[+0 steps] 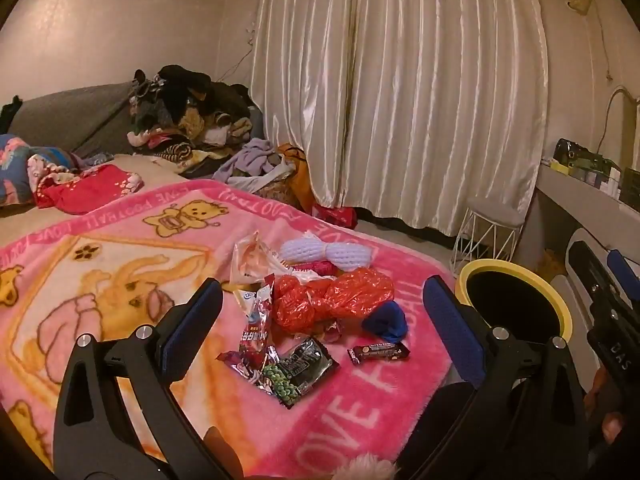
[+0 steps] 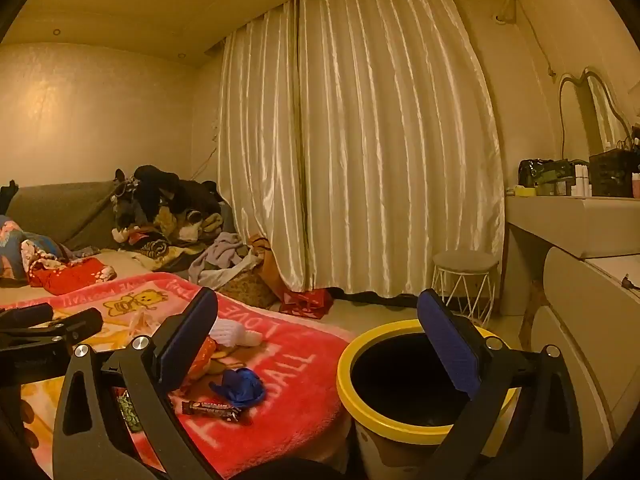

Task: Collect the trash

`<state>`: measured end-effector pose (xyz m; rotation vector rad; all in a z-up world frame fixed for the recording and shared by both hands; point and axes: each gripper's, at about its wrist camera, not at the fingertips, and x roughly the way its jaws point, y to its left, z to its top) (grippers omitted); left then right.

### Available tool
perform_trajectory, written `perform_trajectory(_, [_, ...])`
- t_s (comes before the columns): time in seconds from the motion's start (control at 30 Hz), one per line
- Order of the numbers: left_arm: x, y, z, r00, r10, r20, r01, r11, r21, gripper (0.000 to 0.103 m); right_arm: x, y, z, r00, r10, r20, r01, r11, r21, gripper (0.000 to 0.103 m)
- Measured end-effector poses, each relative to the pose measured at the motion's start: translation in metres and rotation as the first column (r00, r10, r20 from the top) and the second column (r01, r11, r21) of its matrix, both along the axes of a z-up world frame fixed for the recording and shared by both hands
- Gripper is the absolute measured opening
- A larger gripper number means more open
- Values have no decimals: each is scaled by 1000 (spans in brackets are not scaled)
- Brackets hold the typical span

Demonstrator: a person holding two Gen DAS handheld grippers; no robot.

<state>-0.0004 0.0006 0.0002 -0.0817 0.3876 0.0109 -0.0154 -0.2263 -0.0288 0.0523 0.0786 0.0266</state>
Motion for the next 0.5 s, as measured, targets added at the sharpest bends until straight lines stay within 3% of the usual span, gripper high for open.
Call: perform_trajectory(0.5, [-2,-3,13,1000,-4,14,4,1000,0,92,1,0,-5,1000,-2,16,3,1000,-8,97])
